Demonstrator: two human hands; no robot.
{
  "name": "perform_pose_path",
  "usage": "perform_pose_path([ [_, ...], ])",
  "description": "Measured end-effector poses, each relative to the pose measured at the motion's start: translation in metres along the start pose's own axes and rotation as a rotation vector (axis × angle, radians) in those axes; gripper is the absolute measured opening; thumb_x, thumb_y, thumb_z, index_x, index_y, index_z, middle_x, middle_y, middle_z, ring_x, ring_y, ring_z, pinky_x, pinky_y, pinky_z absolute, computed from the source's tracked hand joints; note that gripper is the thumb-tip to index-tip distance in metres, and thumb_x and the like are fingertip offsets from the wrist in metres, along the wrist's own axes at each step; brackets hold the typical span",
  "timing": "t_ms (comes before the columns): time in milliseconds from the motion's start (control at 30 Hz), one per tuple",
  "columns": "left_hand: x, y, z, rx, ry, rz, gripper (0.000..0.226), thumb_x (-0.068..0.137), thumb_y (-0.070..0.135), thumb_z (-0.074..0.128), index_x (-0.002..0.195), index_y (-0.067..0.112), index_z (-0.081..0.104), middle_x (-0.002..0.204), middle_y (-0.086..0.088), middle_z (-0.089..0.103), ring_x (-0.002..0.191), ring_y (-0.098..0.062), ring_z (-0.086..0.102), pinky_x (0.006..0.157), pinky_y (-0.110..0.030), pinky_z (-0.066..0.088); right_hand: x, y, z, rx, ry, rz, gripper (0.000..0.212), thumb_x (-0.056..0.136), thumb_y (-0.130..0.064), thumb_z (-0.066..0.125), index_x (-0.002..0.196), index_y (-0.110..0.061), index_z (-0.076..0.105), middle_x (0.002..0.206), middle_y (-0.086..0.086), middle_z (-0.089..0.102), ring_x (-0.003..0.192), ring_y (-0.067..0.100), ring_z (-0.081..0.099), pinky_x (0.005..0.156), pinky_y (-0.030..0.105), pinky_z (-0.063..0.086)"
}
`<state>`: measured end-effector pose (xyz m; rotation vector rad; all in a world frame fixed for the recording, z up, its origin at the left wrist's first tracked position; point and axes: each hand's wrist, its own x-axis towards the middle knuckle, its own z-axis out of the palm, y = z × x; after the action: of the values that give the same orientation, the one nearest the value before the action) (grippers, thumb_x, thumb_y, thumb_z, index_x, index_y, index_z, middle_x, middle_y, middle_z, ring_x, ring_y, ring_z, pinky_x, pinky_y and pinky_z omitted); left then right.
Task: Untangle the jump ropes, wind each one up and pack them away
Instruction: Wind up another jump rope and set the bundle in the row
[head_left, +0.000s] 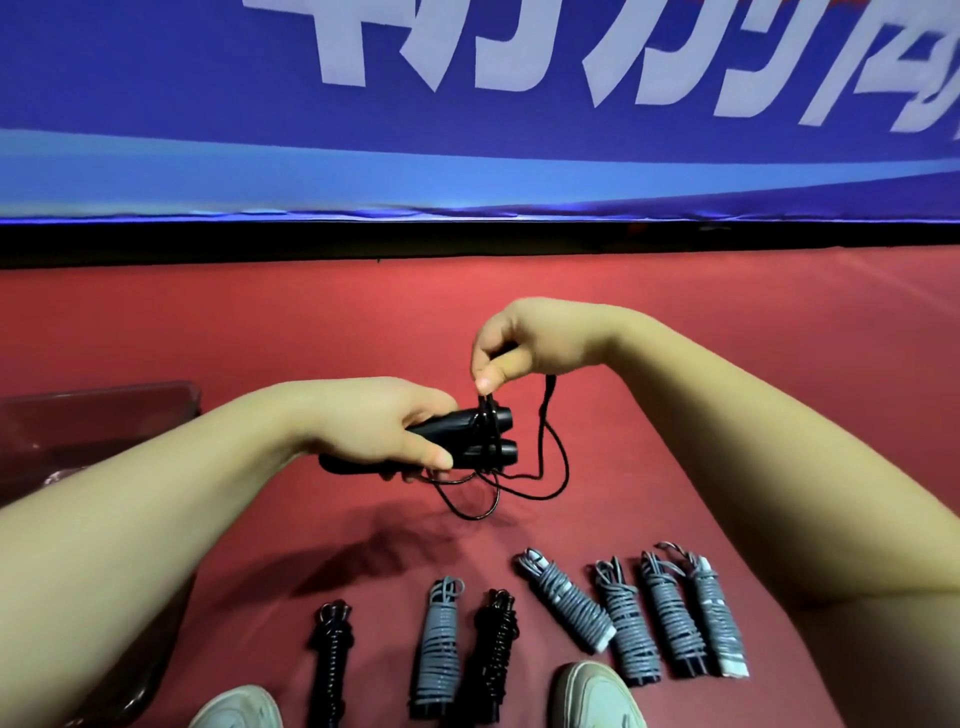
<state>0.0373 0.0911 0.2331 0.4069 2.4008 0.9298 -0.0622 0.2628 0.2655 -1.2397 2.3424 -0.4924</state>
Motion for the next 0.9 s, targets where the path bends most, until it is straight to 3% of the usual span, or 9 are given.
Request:
perform_pose_path([
  [100, -0.003, 0.008, -0.001, -0.030, -0.020, 0.087, 0.008, 0.092, 0.010, 0.058, 0.093, 0.017, 0.055, 0.062, 0.019, 0.063, 0.057, -0.003, 0.054, 0.059, -0.019, 0.044, -0.002, 0.018, 0.017, 0.304, -0.038, -0.031, 0.026, 0.078, -0.041, 0.063, 0.071, -0.015, 0.063, 0.076, 0.011, 0.048, 0.065, 0.011, 0.042, 0.064, 0.021, 0.036],
  [167, -0.004, 0.010, -0.003, -0.044, 0.000, 0.110, 0.007, 0.092, 0.011, 0.059, 0.093, 0.017, 0.055, 0.062, 0.015, 0.063, 0.058, -0.007, 0.054, 0.059, -0.020, 0.043, 0.001, 0.025, 0.031, 0.473, 0.008, -0.013, 0.025, 0.077, -0.040, 0.061, 0.066, -0.018, 0.062, 0.072, 0.010, 0.044, 0.059, 0.008, 0.041, 0.060, 0.022, 0.035],
  [233, -0.006, 0.010, -0.005, -0.136, 0.028, 0.138, 0.006, 0.092, 0.008, 0.058, 0.093, 0.013, 0.055, 0.068, 0.009, 0.065, 0.061, -0.011, 0.055, 0.059, -0.021, 0.045, 0.004, 0.028, 0.041, 0.644, 0.117, 0.011, 0.024, 0.085, -0.027, 0.050, 0.064, -0.017, 0.057, 0.064, 0.003, 0.046, 0.052, 0.002, 0.042, 0.054, 0.018, 0.035],
  [333, -0.008, 0.011, -0.008, -0.365, 0.102, 0.204, 0.005, 0.093, 0.004, 0.054, 0.097, 0.007, 0.052, 0.085, -0.001, 0.068, 0.065, -0.012, 0.056, 0.058, -0.023, 0.047, 0.005, 0.023, 0.044, 0.695, 0.292, -0.003, 0.033, 0.089, 0.011, 0.037, 0.071, -0.014, 0.047, 0.054, -0.011, 0.049, 0.043, -0.006, 0.043, 0.046, 0.007, 0.033],
  [367, -0.008, 0.013, -0.009, -0.426, 0.139, 0.232, 0.006, 0.093, 0.005, 0.054, 0.099, 0.004, 0.052, 0.085, -0.002, 0.068, 0.064, -0.012, 0.055, 0.057, -0.023, 0.047, 0.005, 0.019, 0.044, 0.674, 0.363, -0.025, 0.035, 0.087, 0.014, 0.037, 0.070, -0.015, 0.045, 0.055, -0.011, 0.048, 0.043, -0.007, 0.043, 0.047, 0.005, 0.032],
  [467, -0.006, 0.017, -0.017, -0.526, 0.309, 0.287, 0.008, 0.093, 0.006, 0.054, 0.098, 0.001, 0.053, 0.081, -0.003, 0.067, 0.062, -0.012, 0.054, 0.055, -0.022, 0.047, 0.016, 0.011, 0.047, 0.680, 0.507, -0.091, 0.025, 0.089, -0.014, 0.046, 0.064, -0.017, 0.043, 0.050, -0.010, 0.048, 0.049, 0.000, 0.039, 0.051, 0.014, 0.032],
  [567, -0.003, 0.014, -0.026, -0.603, 0.490, 0.249, 0.006, 0.094, 0.009, 0.054, 0.091, 0.004, 0.056, 0.086, -0.017, 0.063, 0.062, -0.017, 0.053, 0.053, -0.022, 0.047, 0.029, 0.009, 0.058, 0.629, 0.587, -0.063, 0.033, 0.102, -0.019, 0.035, 0.071, -0.020, 0.047, 0.060, -0.006, 0.044, 0.054, 0.005, 0.037, 0.056, 0.020, 0.032],
  [767, -0.002, -0.025, -0.037, -0.690, 0.679, 0.054, 0.010, 0.094, 0.005, 0.052, 0.104, 0.006, 0.053, 0.084, -0.011, 0.064, 0.054, -0.011, 0.055, 0.046, -0.022, 0.047, 0.030, 0.015, 0.078, 0.732, 0.400, 0.069, 0.026, 0.103, -0.021, 0.028, 0.105, -0.015, 0.053, 0.062, -0.004, 0.036, 0.048, 0.006, 0.028, 0.046, 0.017, 0.025],
  [900, -0.002, -0.044, -0.037, -0.688, 0.700, -0.013, 0.007, 0.095, 0.007, 0.052, 0.097, 0.012, 0.055, 0.088, -0.008, 0.065, 0.060, -0.012, 0.055, 0.050, -0.022, 0.048, 0.031, 0.010, 0.070, 0.430, 0.444, 0.094, 0.019, 0.096, -0.031, 0.049, 0.106, -0.020, 0.061, 0.077, -0.011, 0.055, 0.060, -0.005, 0.048, 0.059, 0.012, 0.038],
])
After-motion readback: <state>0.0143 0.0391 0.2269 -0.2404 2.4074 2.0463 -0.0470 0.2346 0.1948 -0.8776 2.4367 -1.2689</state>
